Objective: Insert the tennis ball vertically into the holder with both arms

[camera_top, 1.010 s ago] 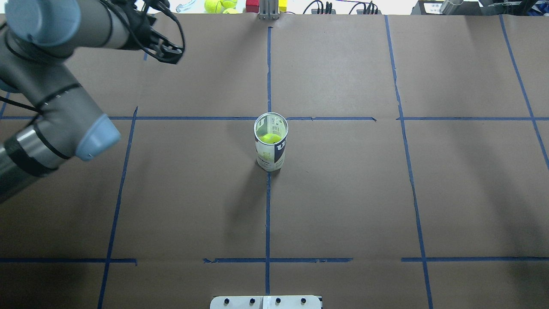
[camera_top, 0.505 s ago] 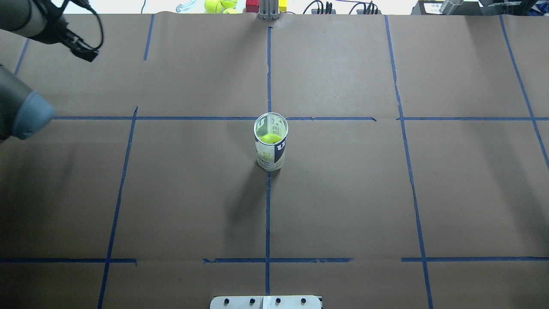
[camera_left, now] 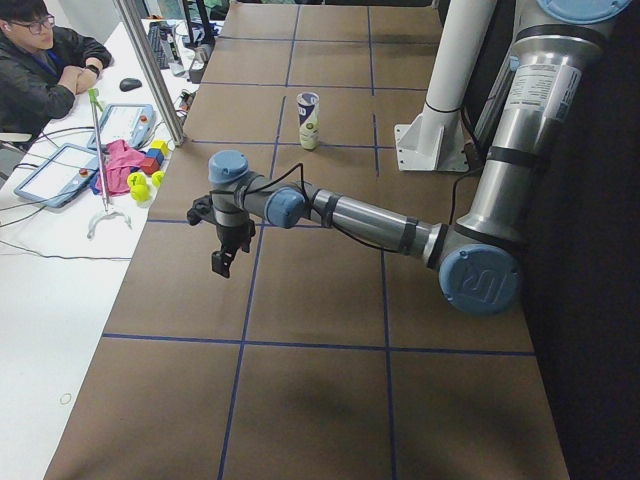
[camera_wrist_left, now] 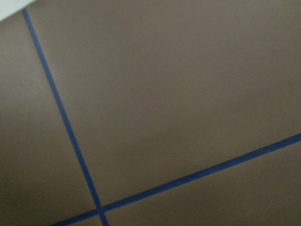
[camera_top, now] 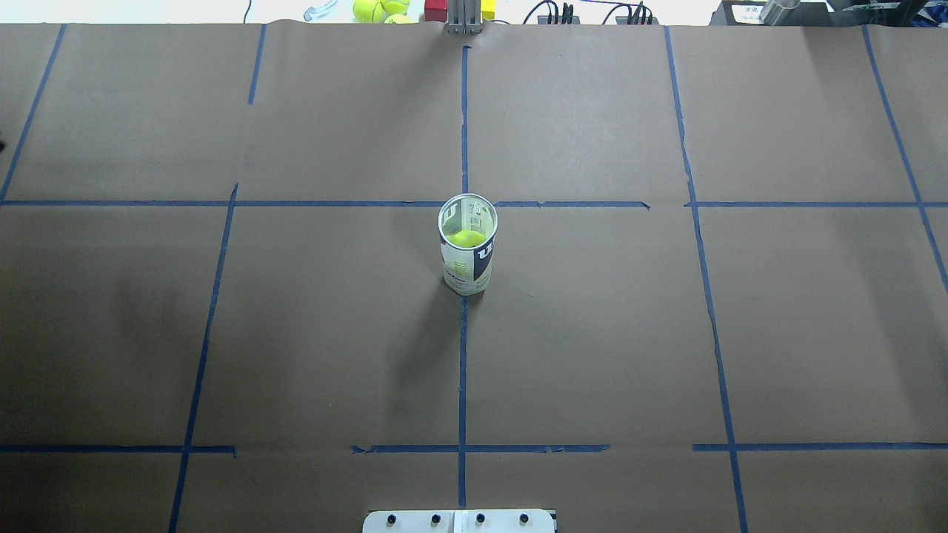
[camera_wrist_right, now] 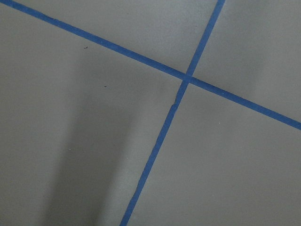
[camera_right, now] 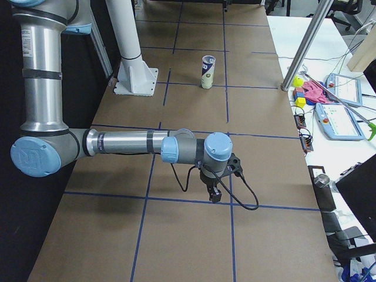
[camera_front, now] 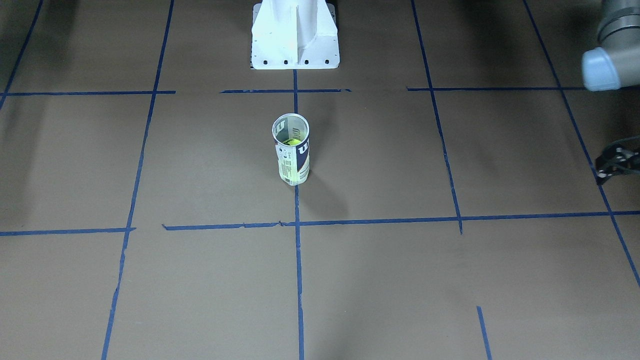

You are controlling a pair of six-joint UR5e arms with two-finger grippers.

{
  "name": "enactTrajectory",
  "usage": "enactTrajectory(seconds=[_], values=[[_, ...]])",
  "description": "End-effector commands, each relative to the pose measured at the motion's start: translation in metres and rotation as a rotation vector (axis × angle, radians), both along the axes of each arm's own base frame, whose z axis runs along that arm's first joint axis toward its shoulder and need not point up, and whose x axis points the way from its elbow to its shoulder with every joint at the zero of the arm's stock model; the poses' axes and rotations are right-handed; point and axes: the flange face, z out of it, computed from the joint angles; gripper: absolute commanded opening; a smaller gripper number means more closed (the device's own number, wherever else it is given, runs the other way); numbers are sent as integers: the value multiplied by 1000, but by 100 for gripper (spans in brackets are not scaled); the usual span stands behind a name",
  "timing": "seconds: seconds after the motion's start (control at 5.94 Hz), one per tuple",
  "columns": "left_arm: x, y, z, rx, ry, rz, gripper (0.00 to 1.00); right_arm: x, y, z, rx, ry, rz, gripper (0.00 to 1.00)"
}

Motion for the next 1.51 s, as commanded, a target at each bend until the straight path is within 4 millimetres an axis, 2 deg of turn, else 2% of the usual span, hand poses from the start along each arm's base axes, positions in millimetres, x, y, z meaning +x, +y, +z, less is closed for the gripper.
enactTrajectory(seconds=[0.0,0.17,0.34,0.5,0.67,0.84,1.18,1.35], values=[[-49,76,99,-211,47,-59,100,0,2,12,-19,-1,2,100],[-63,105,116,-259,79,-82,100,0,2,13,-22,-2,3,100],[-85,107,105,-241,115,-125,100,0,2,13,-22,-4,3,100],[-85,108,103,-215,119,-76,100,0,2,12,-20,-4,3,100],[-98,112,95,-241,112,-37,100,0,1,12,-19,-4,3,100],[-106,115,68,-247,103,-50,100,0,1,11,-17,-4,3,100],[-110,121,80,-263,105,-64,100,-1,0,10,-15,-4,2,100],[-109,123,72,-249,104,-63,100,0,0,10,-14,-4,3,100]])
